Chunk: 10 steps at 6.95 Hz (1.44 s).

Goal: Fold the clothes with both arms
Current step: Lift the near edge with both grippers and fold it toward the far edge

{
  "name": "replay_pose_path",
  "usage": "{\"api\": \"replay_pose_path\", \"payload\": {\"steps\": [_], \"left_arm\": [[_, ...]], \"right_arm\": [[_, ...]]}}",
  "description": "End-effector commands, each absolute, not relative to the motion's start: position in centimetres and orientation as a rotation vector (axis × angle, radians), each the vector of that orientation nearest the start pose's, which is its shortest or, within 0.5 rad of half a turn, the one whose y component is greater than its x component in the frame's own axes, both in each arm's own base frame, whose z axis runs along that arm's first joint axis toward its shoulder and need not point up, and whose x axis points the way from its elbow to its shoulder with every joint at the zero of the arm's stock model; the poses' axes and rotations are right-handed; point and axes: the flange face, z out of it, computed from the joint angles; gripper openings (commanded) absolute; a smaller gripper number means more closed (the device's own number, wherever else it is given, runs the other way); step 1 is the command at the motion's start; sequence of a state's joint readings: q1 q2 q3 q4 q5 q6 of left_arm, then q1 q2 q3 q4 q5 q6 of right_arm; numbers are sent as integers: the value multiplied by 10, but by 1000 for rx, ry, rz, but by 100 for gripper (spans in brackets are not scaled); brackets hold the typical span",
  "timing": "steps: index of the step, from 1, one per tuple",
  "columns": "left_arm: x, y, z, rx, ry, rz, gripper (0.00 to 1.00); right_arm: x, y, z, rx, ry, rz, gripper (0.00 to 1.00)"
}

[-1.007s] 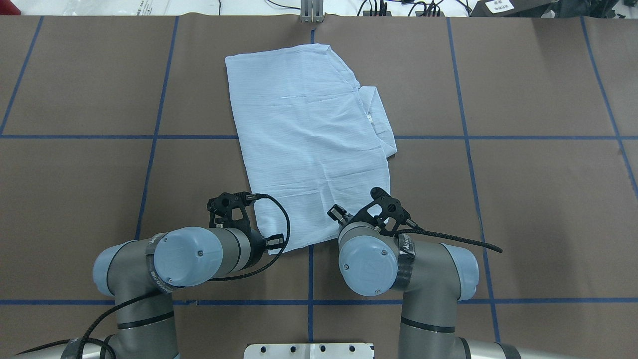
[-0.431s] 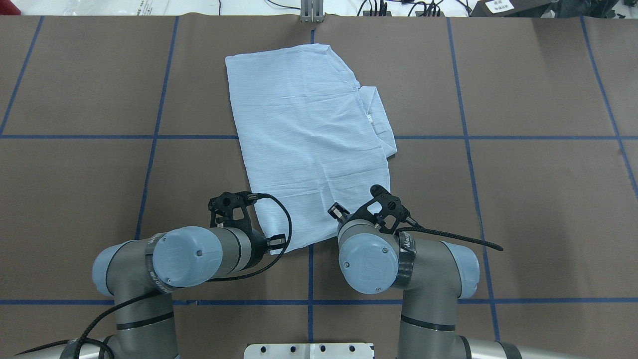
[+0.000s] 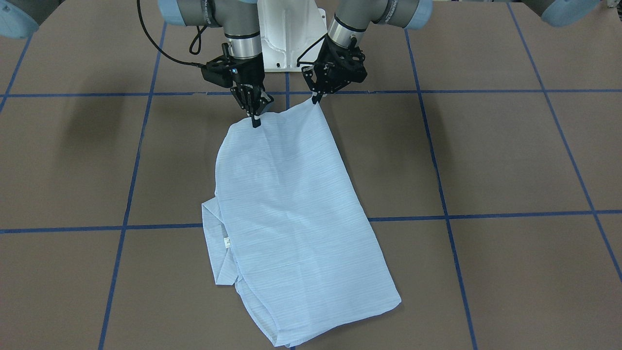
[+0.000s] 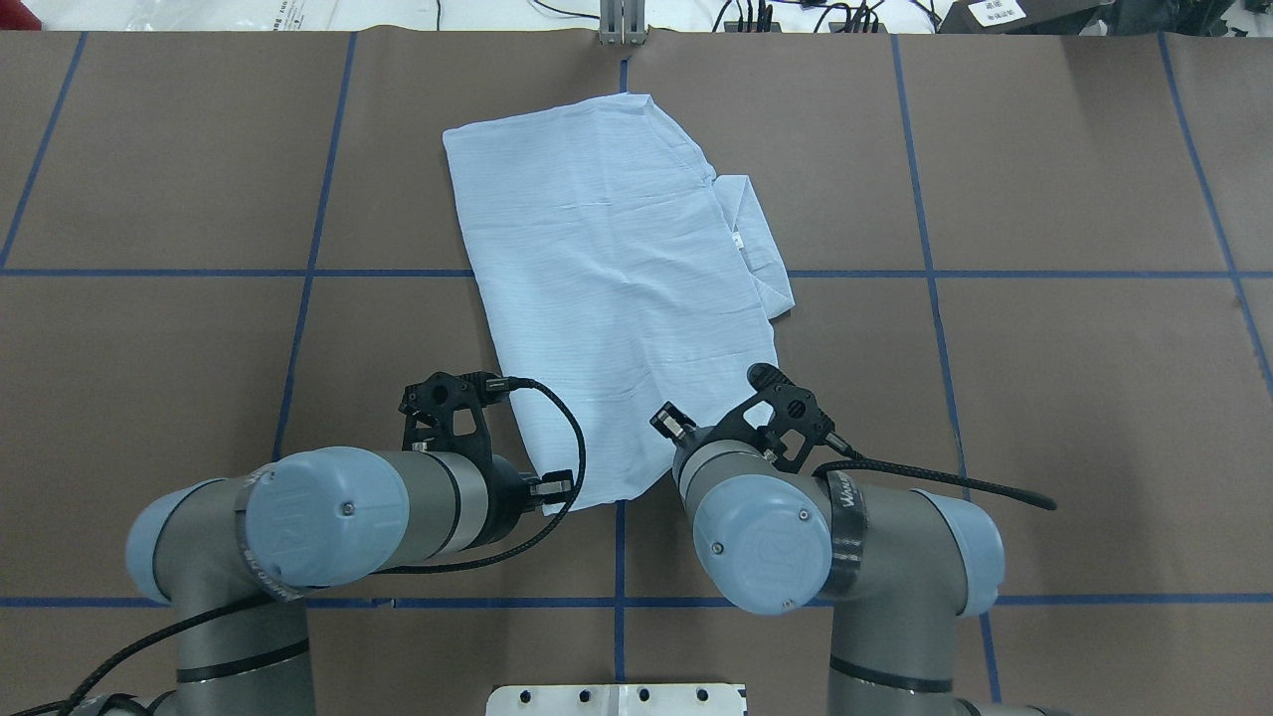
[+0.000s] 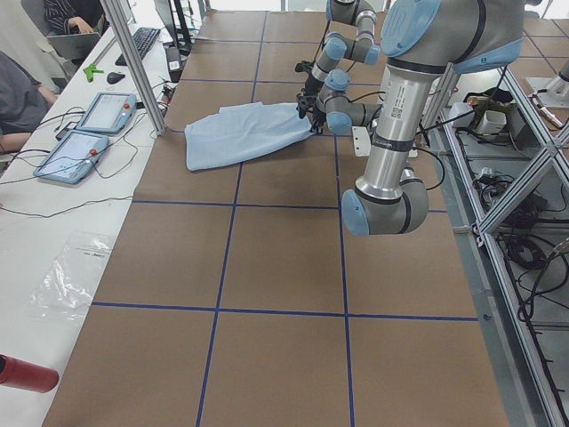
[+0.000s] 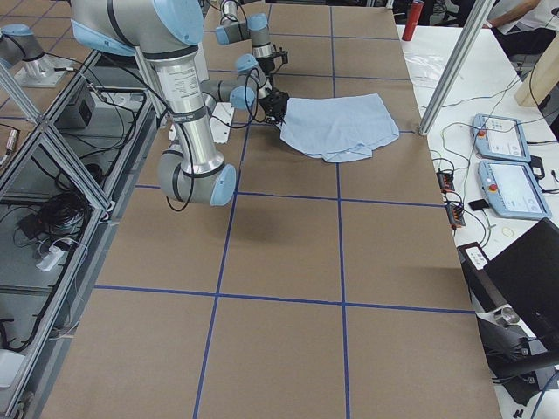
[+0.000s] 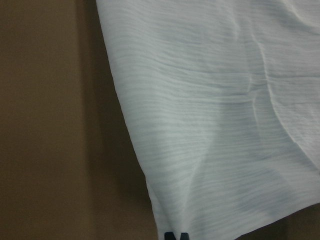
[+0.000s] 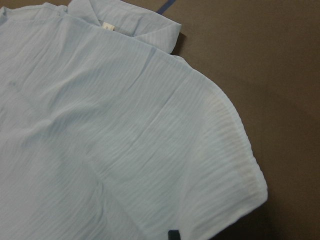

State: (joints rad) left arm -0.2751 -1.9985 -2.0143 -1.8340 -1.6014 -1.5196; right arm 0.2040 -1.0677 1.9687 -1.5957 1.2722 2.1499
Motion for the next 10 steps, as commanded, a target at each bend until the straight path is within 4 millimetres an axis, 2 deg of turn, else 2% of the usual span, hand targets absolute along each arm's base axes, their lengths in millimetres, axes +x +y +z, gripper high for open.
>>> {"api": "replay_pose_path", "payload": {"steps": [1,2,3,4,5,6,7,9,10], "left_arm": [[445,-252,159,134,1155,-159,0],[414,-241,142,128,1150,-153,0],[410,-236,140,86,1134,-126,0],[418,-241,147,84,1110,-125,0],[424,-249,148,108,1098,-112,0],[421,-269,148,147,1087,-123,0],[424,-297,148,188,1064,-140,0],[414,-371,150,287,1001,-187,0],[417,-405,152,312,962,-211,0]], "right_arm": [[-481,-210,158,98,-965,779,0],[-464,-200,147,95,-951,760,0],[-469,-199,147,100,-943,750,0],[-475,-222,149,140,-935,756,0],[-492,-251,143,177,-952,771,0],[-502,-281,135,208,-970,789,0],[-499,-307,133,248,-969,796,0],[-504,-359,130,310,-924,822,0],[-520,-384,129,330,-917,837,0]]}}
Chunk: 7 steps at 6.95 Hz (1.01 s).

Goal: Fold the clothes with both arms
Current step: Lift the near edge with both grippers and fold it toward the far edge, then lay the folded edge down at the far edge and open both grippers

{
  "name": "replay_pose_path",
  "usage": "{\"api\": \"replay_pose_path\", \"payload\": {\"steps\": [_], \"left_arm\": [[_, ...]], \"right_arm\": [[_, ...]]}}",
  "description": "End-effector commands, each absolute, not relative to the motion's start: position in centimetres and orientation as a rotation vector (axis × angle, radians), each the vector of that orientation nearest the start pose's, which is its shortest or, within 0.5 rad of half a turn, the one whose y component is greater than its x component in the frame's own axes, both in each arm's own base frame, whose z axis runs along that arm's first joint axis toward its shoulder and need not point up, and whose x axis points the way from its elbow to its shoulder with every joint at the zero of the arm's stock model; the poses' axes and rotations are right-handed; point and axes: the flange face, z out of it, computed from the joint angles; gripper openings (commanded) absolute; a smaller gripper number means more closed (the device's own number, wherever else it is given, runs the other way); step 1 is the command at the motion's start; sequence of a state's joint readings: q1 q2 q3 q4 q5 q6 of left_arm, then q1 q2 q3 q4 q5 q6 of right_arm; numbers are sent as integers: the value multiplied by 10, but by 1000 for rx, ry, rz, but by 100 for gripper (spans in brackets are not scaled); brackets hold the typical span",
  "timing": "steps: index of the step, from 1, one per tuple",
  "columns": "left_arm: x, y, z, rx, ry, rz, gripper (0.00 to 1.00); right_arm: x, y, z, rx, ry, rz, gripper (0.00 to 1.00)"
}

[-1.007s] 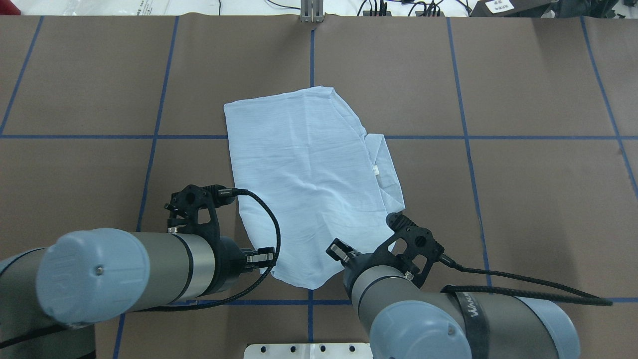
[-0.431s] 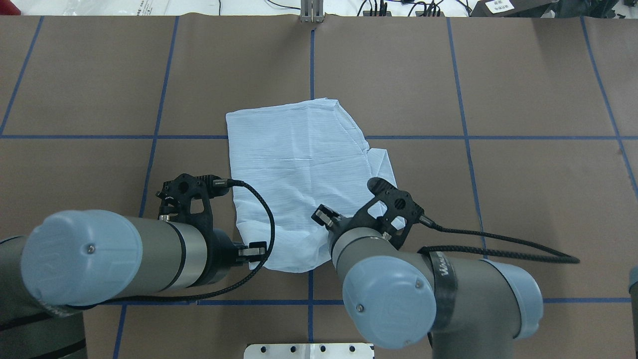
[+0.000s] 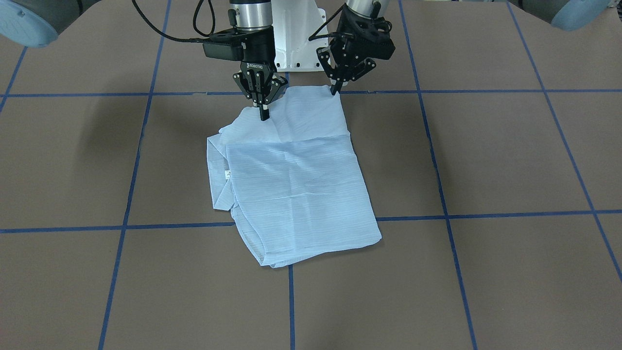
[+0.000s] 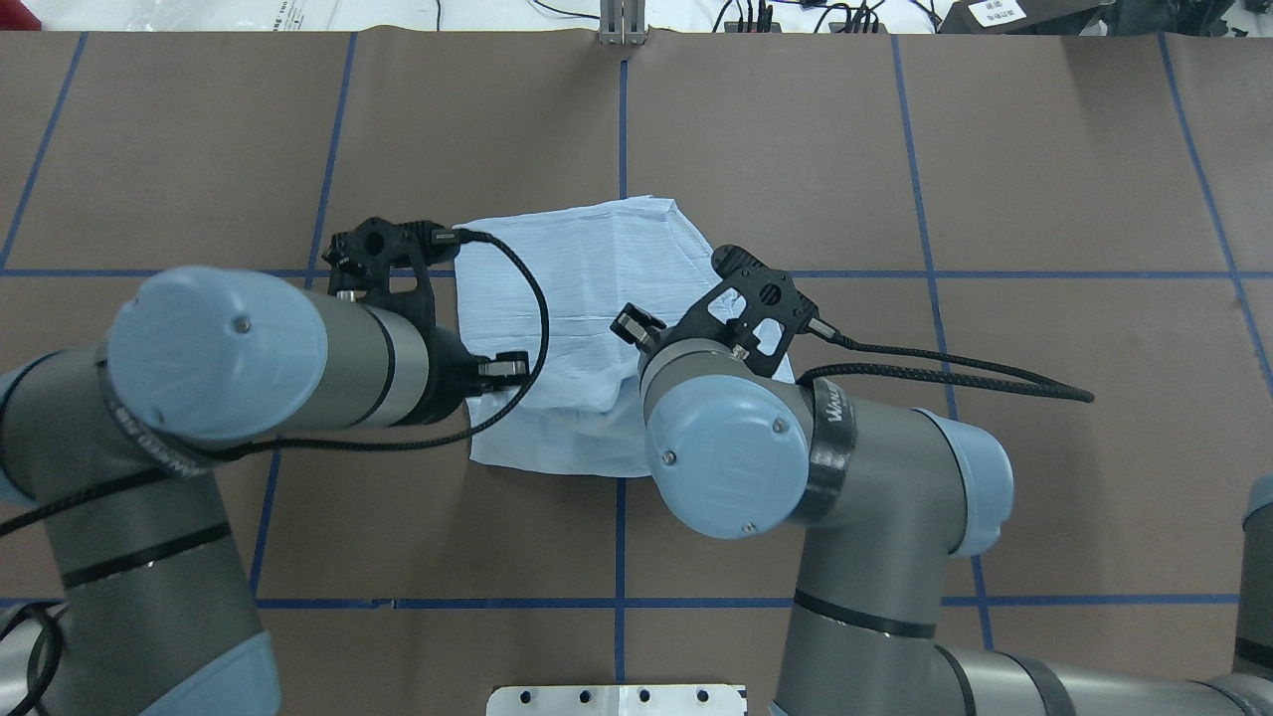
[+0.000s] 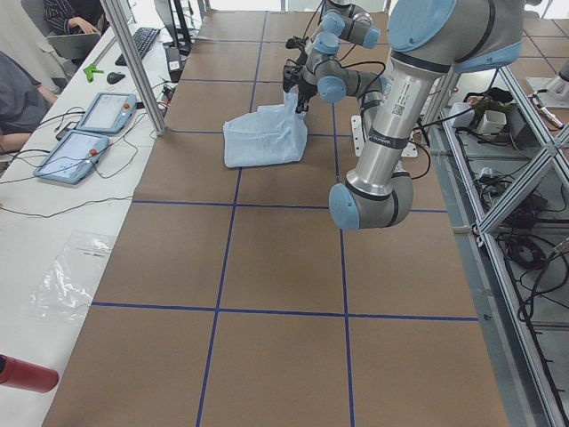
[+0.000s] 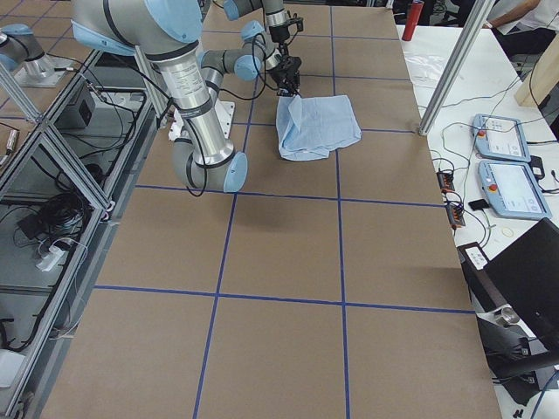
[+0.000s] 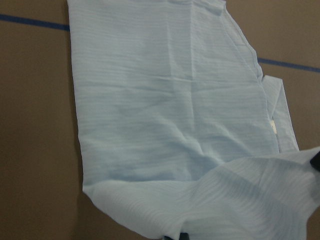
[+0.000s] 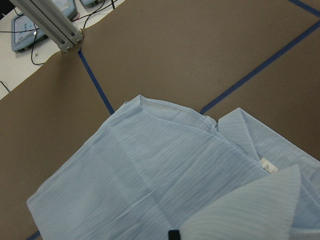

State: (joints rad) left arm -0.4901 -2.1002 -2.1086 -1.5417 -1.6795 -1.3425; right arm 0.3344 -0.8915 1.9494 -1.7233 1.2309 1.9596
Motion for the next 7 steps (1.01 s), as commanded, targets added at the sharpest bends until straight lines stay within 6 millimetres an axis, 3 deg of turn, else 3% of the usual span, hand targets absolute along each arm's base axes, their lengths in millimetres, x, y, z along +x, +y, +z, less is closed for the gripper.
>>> {"api": "replay_pose_path", "payload": {"steps": [1,3,4,6,7], "left_arm": [[422,-441,163,342,930,-225,0],[463,-506,201,368,911,-255,0],[472,-538,221,401,898,-242,0],[488,-580,260,430,883,-242,0],[490,-587,274,423,856,-240,0]], "right_arm": [[-543,-412,133,351,-913,843,0],[-602,-481,142,379,-898,862,0],[-616,-509,149,378,-887,864,0],[-621,-537,163,387,-874,862,0],[-631,-546,164,389,-869,862,0]]}}
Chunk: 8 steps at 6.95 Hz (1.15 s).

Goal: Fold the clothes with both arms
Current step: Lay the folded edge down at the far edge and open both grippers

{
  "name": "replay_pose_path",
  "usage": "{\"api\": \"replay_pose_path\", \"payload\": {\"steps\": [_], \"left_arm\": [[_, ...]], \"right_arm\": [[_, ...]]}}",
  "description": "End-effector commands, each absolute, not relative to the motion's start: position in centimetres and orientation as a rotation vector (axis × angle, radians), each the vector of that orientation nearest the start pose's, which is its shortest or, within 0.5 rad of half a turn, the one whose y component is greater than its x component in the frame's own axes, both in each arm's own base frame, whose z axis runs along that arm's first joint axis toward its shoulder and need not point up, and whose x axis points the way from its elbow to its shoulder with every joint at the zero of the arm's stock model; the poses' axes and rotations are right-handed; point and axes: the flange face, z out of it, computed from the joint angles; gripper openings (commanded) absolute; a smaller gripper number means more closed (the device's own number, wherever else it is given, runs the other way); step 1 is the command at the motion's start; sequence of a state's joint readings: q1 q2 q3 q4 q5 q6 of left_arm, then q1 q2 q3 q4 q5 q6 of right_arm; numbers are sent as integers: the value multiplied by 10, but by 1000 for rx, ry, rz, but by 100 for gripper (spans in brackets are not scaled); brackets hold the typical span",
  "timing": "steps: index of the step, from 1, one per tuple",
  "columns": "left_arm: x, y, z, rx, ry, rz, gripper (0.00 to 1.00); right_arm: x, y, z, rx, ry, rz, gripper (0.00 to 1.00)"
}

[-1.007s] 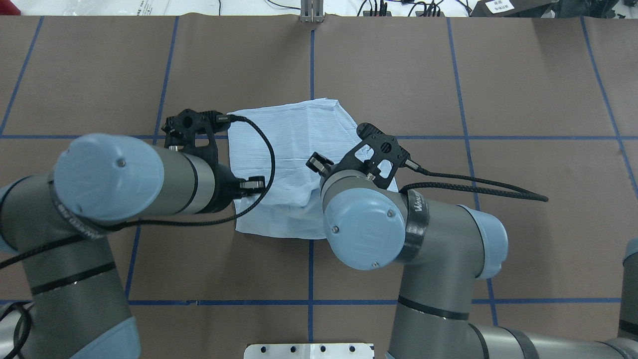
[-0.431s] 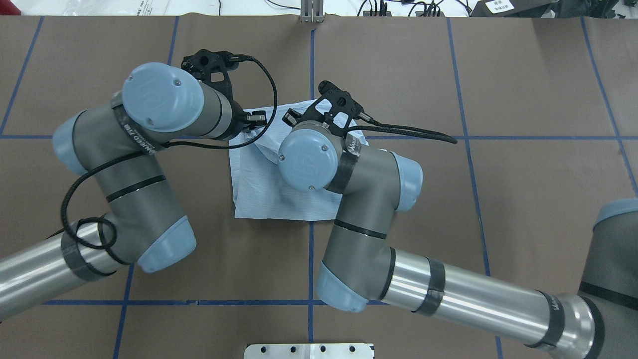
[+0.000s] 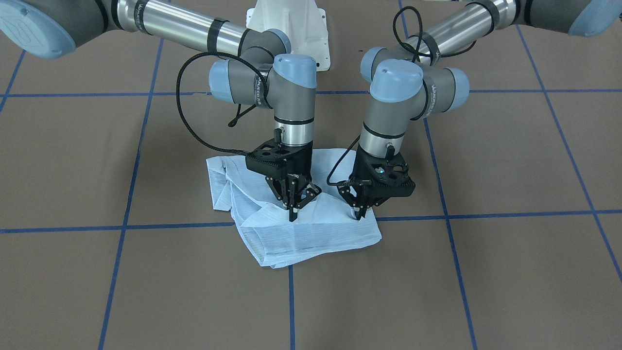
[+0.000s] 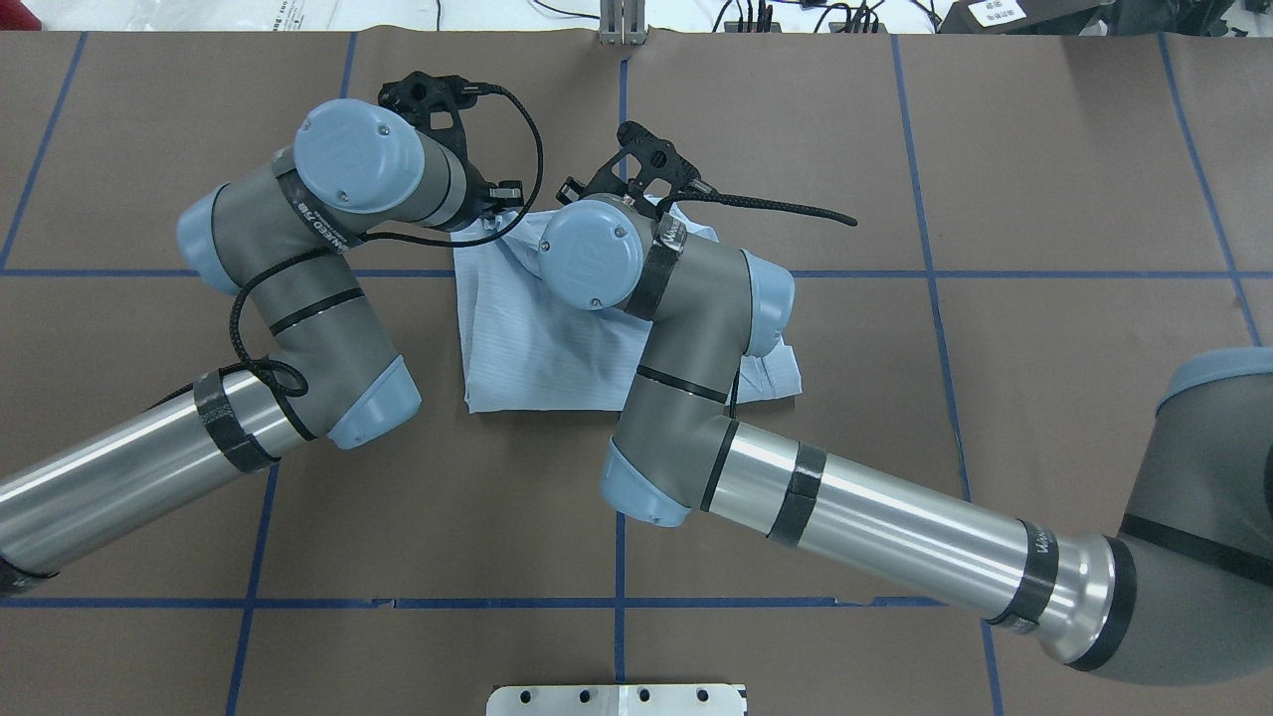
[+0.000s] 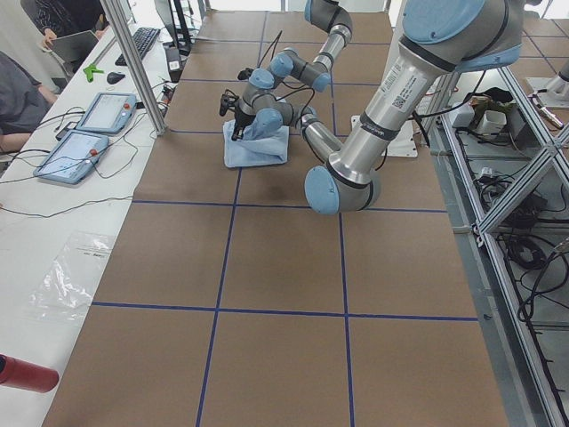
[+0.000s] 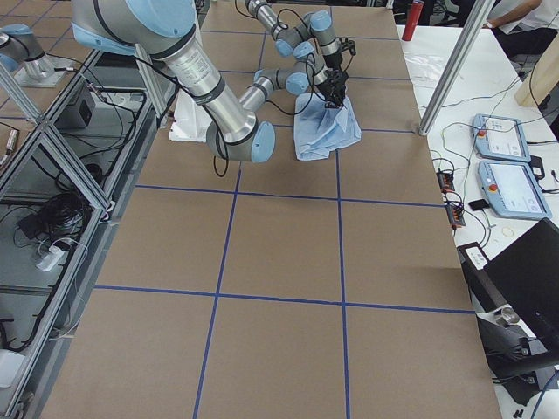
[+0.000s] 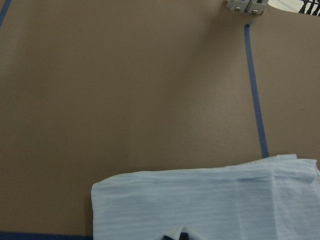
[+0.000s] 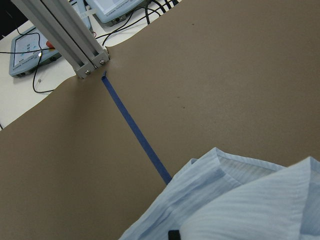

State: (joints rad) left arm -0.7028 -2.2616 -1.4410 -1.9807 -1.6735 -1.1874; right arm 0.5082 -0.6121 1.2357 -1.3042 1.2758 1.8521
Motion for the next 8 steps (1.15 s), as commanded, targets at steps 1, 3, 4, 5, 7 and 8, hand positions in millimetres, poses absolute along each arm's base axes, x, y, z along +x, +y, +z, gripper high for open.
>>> {"api": "replay_pose_path", "payload": {"steps": [1,3,4,5,7,8], "left_arm": [[493,-589,279,418,846,-239,0],[496,-591,288,409,831,-240,0],[496,-591,292,417,820,-214,83],[489,-594,291,483,834,-133,100],[480,-589,296,495,863,-80,100],[480,-583,289,483,883,-73,100]], "right_arm": [[-638,-552,165,392,-871,862,0],[-646,-563,172,399,-860,870,0],[-647,-568,180,404,-867,865,31],[-637,-579,170,441,-853,780,97],[-599,-610,158,373,-879,681,100],[-589,-611,166,362,-881,637,100]]}}
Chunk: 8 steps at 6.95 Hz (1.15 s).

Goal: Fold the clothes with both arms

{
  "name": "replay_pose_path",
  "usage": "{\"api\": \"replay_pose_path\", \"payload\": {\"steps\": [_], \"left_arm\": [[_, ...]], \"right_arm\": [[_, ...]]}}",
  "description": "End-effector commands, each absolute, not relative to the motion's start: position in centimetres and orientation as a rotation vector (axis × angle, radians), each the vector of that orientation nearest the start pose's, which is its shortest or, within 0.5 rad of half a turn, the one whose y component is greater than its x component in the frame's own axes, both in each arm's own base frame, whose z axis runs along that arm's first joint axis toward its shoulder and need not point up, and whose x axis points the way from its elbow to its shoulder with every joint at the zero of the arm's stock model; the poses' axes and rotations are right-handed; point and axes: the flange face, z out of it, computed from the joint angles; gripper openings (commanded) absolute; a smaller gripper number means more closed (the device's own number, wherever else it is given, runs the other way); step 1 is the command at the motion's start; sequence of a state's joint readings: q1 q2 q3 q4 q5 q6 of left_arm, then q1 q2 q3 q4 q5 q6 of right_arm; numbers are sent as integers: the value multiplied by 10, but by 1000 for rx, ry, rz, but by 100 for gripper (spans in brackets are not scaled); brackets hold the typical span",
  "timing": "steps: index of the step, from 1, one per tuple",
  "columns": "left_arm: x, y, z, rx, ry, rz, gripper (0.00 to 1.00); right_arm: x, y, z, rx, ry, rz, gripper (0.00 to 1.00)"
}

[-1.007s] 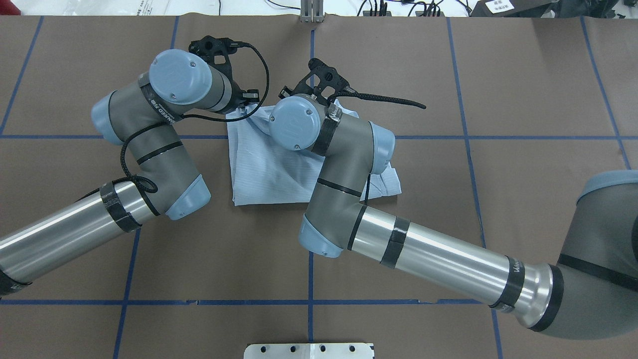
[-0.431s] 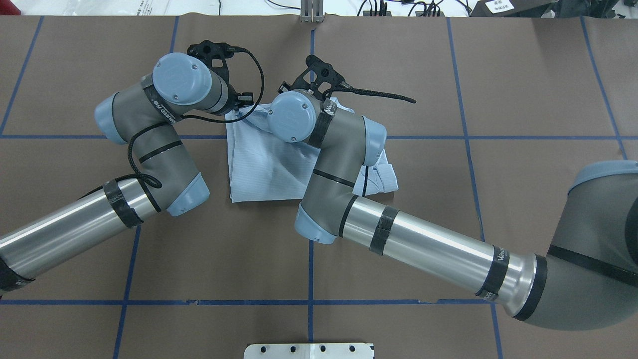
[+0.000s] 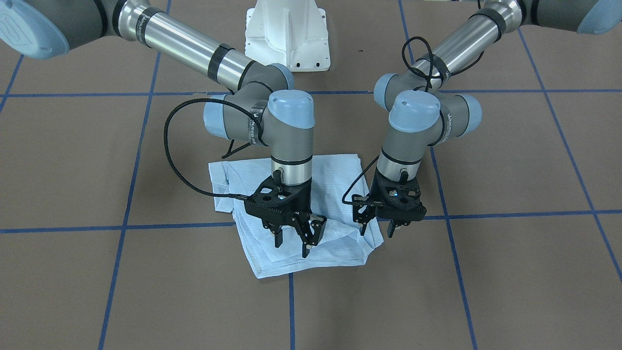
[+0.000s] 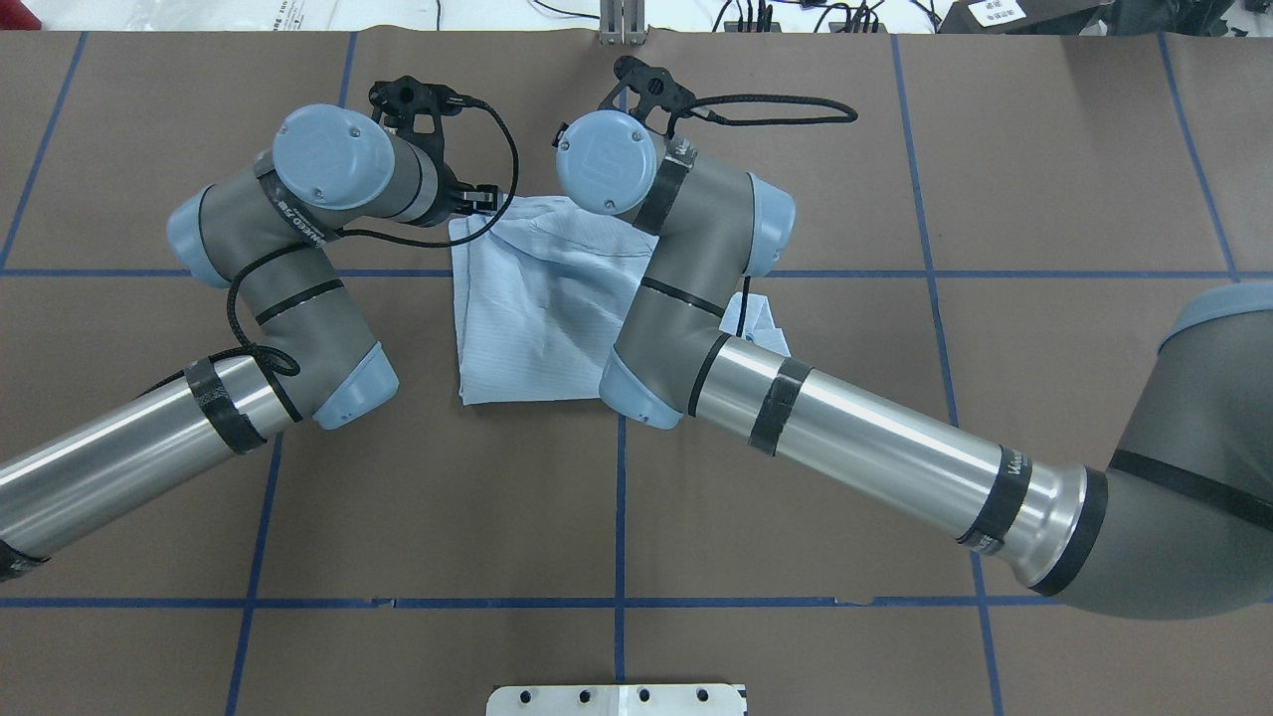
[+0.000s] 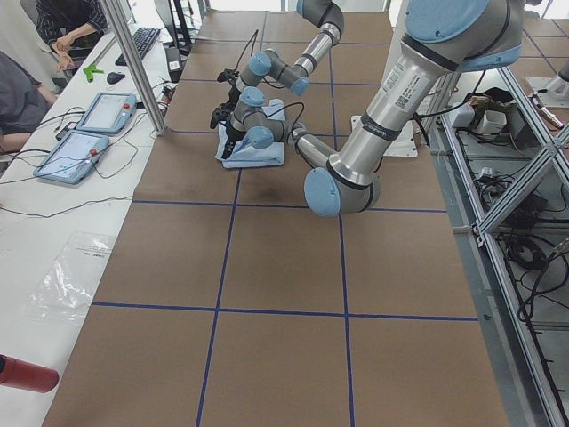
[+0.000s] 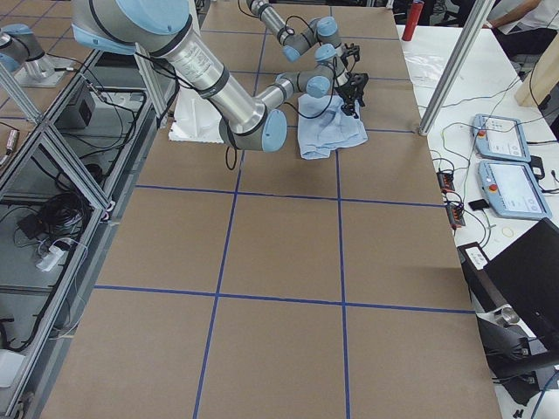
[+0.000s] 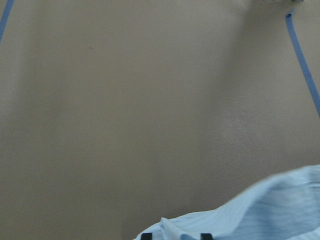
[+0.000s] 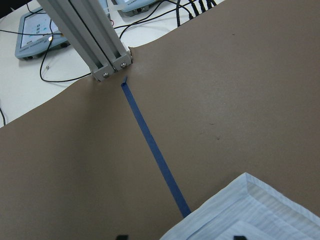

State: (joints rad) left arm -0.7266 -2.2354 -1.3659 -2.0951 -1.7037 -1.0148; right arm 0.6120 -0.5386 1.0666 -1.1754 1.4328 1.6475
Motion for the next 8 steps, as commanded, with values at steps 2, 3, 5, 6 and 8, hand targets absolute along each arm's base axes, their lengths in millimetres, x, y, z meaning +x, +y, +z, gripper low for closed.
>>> {"api": "replay_pose_path", "payload": {"steps": [2,3,5,6,8], "left_arm": [[492,-576,292,466,882,-67,100],[501,-575,295,459,873,-62,100],[506,-578,281,475,890,-58,100],[507,-579,284,474,885,-58,97],[517,-580,290,462,873,-53,59]], "right_arm": [[-561,-592,199,371,-891,583,100],[-559,-592,204,375,-886,576,100],[-559,-592,202,376,-889,576,100],[-559,-592,202,376,-889,576,100],[-560,-591,204,374,-886,575,100]]}}
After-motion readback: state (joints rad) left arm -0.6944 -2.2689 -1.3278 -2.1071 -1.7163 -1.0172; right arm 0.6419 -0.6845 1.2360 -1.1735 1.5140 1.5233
